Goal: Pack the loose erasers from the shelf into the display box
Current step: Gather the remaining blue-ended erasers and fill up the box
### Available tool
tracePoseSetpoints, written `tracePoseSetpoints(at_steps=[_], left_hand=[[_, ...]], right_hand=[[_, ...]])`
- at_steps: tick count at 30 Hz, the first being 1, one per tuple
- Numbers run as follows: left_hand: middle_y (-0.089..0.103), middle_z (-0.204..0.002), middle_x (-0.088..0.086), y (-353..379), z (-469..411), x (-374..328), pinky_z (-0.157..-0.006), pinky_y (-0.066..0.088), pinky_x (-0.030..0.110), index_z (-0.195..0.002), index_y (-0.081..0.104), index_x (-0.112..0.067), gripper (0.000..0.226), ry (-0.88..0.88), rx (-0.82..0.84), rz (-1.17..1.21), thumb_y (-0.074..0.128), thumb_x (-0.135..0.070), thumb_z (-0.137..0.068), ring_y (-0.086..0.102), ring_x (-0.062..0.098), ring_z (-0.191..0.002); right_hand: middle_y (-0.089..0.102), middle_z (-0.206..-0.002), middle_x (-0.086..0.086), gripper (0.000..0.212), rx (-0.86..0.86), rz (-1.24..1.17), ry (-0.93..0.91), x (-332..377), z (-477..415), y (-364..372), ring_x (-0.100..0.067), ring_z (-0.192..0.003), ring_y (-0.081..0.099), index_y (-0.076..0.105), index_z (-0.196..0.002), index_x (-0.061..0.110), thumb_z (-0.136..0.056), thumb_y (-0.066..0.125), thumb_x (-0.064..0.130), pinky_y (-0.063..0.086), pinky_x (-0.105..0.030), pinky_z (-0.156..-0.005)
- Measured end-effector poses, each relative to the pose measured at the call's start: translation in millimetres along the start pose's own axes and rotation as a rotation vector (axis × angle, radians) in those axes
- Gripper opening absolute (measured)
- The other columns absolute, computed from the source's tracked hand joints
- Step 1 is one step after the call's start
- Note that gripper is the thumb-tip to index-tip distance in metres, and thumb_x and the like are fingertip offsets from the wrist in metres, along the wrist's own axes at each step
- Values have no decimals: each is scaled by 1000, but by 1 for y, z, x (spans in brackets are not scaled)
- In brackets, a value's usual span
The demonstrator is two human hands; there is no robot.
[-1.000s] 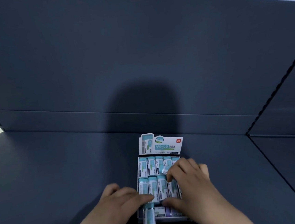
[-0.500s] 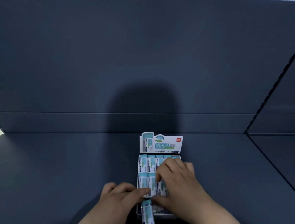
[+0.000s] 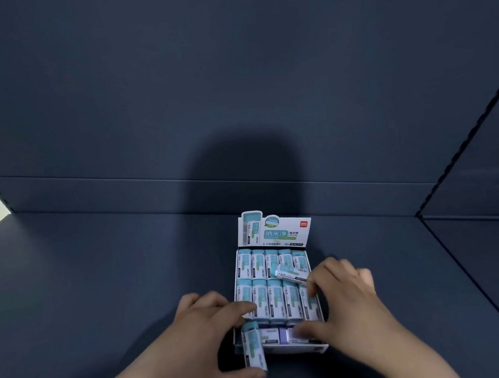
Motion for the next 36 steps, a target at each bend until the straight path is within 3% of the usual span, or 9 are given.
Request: tracePoseSetpoints(at_steps=[11,14,17,21,23,27,30,32,36], left_hand=[[27,-108,-39,3,5,-1,-96,25,10,-131,26,-57,83,-30,-16,-11,40,-86,-54,18,-2,-111],[26,-112,-43,1,9,-3,-97,26,12,-123,19,-68,74,-34,-29,13,41,-86,-54,16,-3,-114],[28,-116,-44,-4,10,-2,-93,24,11,-116,16,-75,69,-80,-119,68,41,-88,-53,14,-9,-118],[44,-124,-23,-4,-11,-9,-93,17,21,-139,24,-45,86,-98,-272,-187,28,-85,-63,33,1,-118],[43,-126,-16,0,-21,-13,-94,21,27,-142,21,-38,87,-130,-222,-329,27,-83,-68,34,7,-119],[40,-127,-19,-7,-21,-2,-85,23,24,-138,31,-42,68,-81,-163,-334,31,-74,-78,35,6,-118],[36,-135,-24,-14,-19,3,-81,18,22,-134,38,-48,42,31,-100,-293,39,-53,-91,31,2,-123],[38,-135,-23,-15,-23,1,-81,17,22,-131,43,-48,38,76,-79,-290,43,-43,-94,30,0,-123],[57,-113,-14,-17,-26,-5,-78,22,25,-117,61,-39,29,98,-158,-234,58,-35,-88,48,12,-109]], right_hand=[[31,-85,22,50,-13,92,4,4,-2,-2,-5,-87,30,33,-76,37,-55,56,76,16,-26,-76],[31,-85,22,51,-29,119,25,5,-4,-3,-5,-87,30,33,-76,37,-54,51,79,15,-27,-74],[34,-84,26,46,-65,-5,34,3,0,-4,-1,-86,31,31,-72,41,-54,48,79,16,-25,-74],[39,-86,26,29,-137,-116,31,6,2,-5,2,-89,36,37,-77,42,-71,55,65,19,-23,-78],[39,-90,27,24,-135,-106,18,10,1,-3,3,-92,35,38,-83,43,-76,53,60,18,-22,-80],[42,-96,25,16,-164,-120,29,4,3,-1,0,-100,41,50,-94,41,-83,53,51,19,-22,-82],[45,-110,20,30,-186,-87,49,-2,-4,-5,-6,-110,39,54,-115,34,-87,53,44,22,-23,-87],[45,-122,16,38,-168,-66,35,0,-14,-5,-8,-116,36,49,-125,31,-89,52,40,23,-24,-93],[49,-122,15,32,-125,-60,11,8,-29,1,-9,-113,38,52,-123,34,-91,50,36,24,-25,-88]])
Point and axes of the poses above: each hand's wrist, its own z-axis away from the middle knuckle, its own y-axis out of the palm, x = y × z, the point moved 2 cm from there along -z, towards the middle knuckle
